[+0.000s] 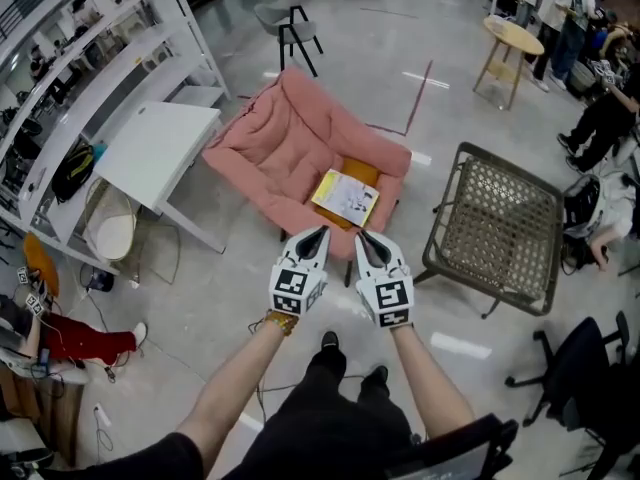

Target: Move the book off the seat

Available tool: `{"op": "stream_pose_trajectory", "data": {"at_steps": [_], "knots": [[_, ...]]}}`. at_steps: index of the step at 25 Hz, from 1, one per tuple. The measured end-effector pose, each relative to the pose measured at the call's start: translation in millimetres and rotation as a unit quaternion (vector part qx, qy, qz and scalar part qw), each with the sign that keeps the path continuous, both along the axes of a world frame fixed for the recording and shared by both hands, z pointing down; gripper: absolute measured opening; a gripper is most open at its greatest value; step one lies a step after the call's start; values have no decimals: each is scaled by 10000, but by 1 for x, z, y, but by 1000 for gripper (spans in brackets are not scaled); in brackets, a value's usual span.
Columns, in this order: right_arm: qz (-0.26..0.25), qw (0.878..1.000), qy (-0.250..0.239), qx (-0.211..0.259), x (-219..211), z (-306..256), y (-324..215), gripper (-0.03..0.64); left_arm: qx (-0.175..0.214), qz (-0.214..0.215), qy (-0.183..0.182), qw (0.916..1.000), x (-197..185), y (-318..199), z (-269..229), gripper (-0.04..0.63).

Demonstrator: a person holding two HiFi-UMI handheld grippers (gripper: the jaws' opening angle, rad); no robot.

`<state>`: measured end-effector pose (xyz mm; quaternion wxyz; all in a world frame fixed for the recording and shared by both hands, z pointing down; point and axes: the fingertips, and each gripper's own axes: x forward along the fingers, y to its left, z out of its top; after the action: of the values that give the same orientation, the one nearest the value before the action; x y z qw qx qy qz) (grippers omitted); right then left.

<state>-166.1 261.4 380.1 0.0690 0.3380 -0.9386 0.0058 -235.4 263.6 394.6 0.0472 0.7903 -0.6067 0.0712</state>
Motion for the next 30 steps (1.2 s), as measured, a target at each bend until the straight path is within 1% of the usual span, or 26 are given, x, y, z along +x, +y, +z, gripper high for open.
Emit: {"op": "stream_pose_trajectory", "data": {"at_steps": [3,7,12,15,20,26,30], "knots": [[31,10000,43,-30,-25,4,-12,15,-39,60,83,9999,-19,-10,8,12],[85,9999,56,-86,-54,10,-25,15,-36,173,107,9998,-40,-20,16,12],[198,9997,56,-139,-76,19,-35,15,-102,290,172,9994,-66,-28,28,12],[219,9995,42,-228,-77,20,-38,15,-202,314,180,9991,-71,-30,32,12],[214,9990,9,-387,-70,29,-47,15,-350,358,140,9986,-67,-38,38,12],[171,9983,3,-561,-58,47,-71,15,-555,307,81,9980,-61,-62,50,12],[161,9978,-23,-637,-44,60,-96,15,-710,280,-42,9971,-52,-85,60,14]]}}
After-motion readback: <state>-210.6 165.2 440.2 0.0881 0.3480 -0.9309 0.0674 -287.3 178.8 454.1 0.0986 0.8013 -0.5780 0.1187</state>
